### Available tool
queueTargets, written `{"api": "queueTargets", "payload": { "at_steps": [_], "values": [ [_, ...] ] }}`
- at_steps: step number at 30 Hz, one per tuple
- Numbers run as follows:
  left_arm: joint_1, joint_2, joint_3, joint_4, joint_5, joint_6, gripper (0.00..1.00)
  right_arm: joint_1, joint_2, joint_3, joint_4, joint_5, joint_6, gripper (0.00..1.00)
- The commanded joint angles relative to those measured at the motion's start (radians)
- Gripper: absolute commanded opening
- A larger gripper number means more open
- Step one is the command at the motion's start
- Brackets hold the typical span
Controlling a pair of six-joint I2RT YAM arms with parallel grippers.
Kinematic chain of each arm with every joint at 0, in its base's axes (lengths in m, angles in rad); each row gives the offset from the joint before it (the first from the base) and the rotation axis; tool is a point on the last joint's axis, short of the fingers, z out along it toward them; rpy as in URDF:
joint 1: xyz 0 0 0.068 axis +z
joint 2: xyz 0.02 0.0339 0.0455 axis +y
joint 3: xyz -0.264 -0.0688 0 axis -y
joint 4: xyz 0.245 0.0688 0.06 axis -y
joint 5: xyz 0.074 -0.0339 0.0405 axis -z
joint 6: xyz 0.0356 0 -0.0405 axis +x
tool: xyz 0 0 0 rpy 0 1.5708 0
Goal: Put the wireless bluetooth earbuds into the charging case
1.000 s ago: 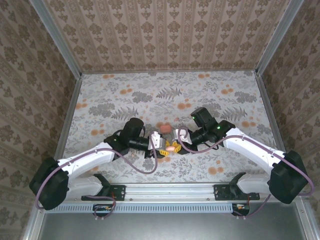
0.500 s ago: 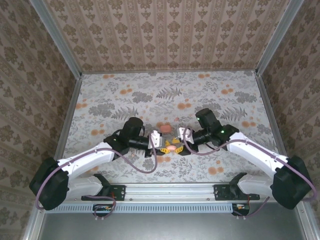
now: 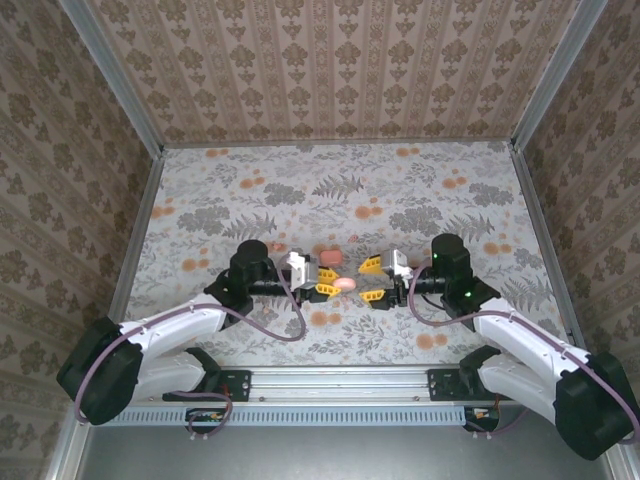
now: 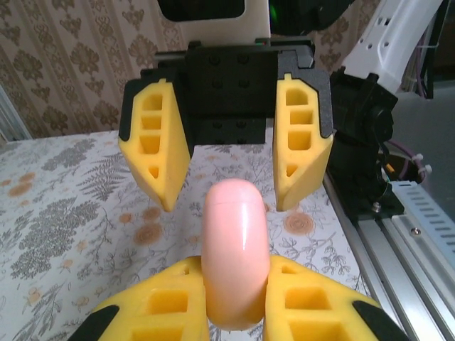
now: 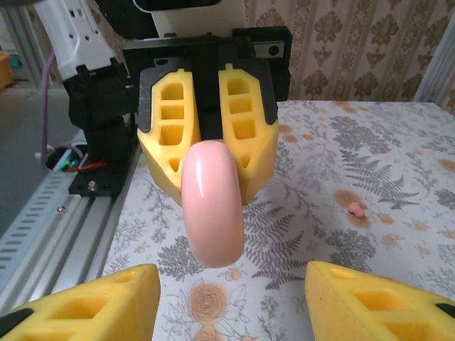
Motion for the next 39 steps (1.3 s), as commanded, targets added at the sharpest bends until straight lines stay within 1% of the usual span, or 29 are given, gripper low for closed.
{"api": "queueTargets", "payload": {
  "at_steps": [1,5,12,17,21,26,30,34,37,39],
  "values": [
    [0.004,0.002,-0.009,0.135,0.023,-0.076,0.09,0.003,0.022,0.005,0.089,-0.082,0.058,0.56],
    [0.002,0.006,-0.009,0.168,0.025,-0.101,0.09,0.020,0.060,0.034,0.090,-0.112,0.060,0.54],
    [0.001,0.013,-0.005,0.174,0.025,-0.110,0.09,0.035,0.100,0.060,0.117,-0.119,0.058,0.49],
    [0.001,0.009,-0.009,0.162,0.021,-0.100,0.09,0.040,0.103,0.069,0.134,-0.111,0.057,0.46],
    [0.001,0.008,-0.009,0.157,0.018,-0.097,0.09,0.042,0.103,0.074,0.147,-0.105,0.057,0.40],
    [-0.001,0.007,-0.009,0.149,0.018,-0.092,0.09,0.045,0.107,0.082,0.149,-0.108,0.058,0.39],
    [-0.002,0.009,-0.009,0.144,0.021,-0.090,0.09,0.049,0.110,0.090,0.140,-0.111,0.054,0.35],
    [-0.003,0.010,-0.006,0.134,0.020,-0.085,0.10,0.051,0.112,0.099,0.113,-0.118,0.037,0.30],
    [-0.004,0.009,-0.004,0.127,0.019,-0.081,0.11,0.051,0.112,0.117,0.068,-0.139,0.011,0.21],
    [-0.005,0.009,-0.004,0.117,0.015,-0.075,0.15,0.051,0.111,0.131,0.021,-0.151,-0.016,0.14]
  ]
}}
